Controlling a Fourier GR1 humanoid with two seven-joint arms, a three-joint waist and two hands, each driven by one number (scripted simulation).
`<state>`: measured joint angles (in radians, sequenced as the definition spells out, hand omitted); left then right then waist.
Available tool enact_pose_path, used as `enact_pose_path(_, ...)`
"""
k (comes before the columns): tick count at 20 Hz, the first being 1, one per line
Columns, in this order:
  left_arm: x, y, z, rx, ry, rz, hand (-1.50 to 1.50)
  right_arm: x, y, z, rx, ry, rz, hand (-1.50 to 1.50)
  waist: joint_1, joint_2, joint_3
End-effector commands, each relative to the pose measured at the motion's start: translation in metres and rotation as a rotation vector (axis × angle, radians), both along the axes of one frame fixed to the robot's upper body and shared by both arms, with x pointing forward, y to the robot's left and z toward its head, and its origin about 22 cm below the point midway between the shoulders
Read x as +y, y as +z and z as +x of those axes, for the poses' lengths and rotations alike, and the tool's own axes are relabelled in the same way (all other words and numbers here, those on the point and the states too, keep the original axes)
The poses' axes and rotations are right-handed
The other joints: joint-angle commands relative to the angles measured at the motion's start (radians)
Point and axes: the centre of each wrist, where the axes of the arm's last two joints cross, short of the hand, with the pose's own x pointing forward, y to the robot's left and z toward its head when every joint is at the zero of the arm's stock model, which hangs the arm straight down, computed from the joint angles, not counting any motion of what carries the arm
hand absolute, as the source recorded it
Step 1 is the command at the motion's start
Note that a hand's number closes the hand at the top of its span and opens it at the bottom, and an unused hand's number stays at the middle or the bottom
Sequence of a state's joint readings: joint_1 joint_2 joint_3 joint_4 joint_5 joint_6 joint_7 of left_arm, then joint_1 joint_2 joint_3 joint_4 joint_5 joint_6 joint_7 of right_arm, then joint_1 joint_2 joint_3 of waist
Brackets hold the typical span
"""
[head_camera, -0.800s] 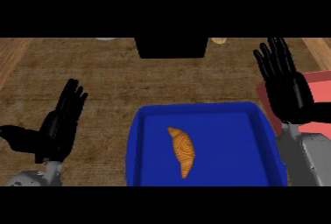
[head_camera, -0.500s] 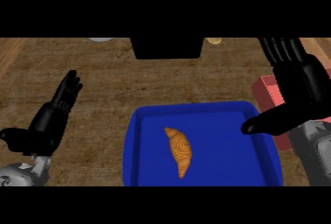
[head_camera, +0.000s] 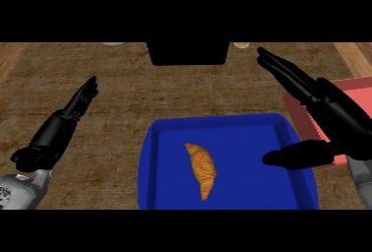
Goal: Pick the croissant from the tray and place it in the cardboard box
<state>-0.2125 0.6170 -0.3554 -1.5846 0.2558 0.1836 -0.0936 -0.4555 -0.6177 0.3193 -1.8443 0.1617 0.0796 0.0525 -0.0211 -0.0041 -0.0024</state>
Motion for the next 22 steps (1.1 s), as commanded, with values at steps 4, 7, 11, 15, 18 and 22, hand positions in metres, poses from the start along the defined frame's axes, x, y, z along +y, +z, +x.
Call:
enact_pose_path(4,0.0,-0.001,0.015,0.008,-0.048,0.013,0.0,0.034,-0.005,-0.028,-0.069,0.079,-0.333,-1.5,0.01,0.004,0.001)
enact_pose_path(7,-0.016,-0.009,0.015,-0.005,-0.048,0.014,0.0,0.048,0.003,-0.029,-0.034,0.041,-0.545,-1.5,0.016,0.004,-0.001)
enact_pose_path(11,0.003,0.009,0.019,0.002,-0.041,0.021,0.0,0.078,0.01,-0.051,0.009,0.074,-0.762,-1.5,0.025,-0.001,-0.001)
enact_pose_path(15,0.001,-0.001,0.015,-0.002,-0.053,0.031,0.0,0.119,0.001,-0.076,0.035,0.092,-0.886,-1.5,0.028,-0.003,-0.001)
enact_pose_path(18,0.005,0.005,0.026,-0.007,-0.044,0.034,0.0,0.142,-0.009,-0.088,0.025,0.04,-0.982,-1.5,0.018,-0.002,0.0)
enact_pose_path(22,0.0,-0.001,0.023,0.006,-0.058,0.034,0.0,0.187,-0.018,-0.099,0.063,0.002,-1.044,-1.5,0.019,-0.001,0.0)
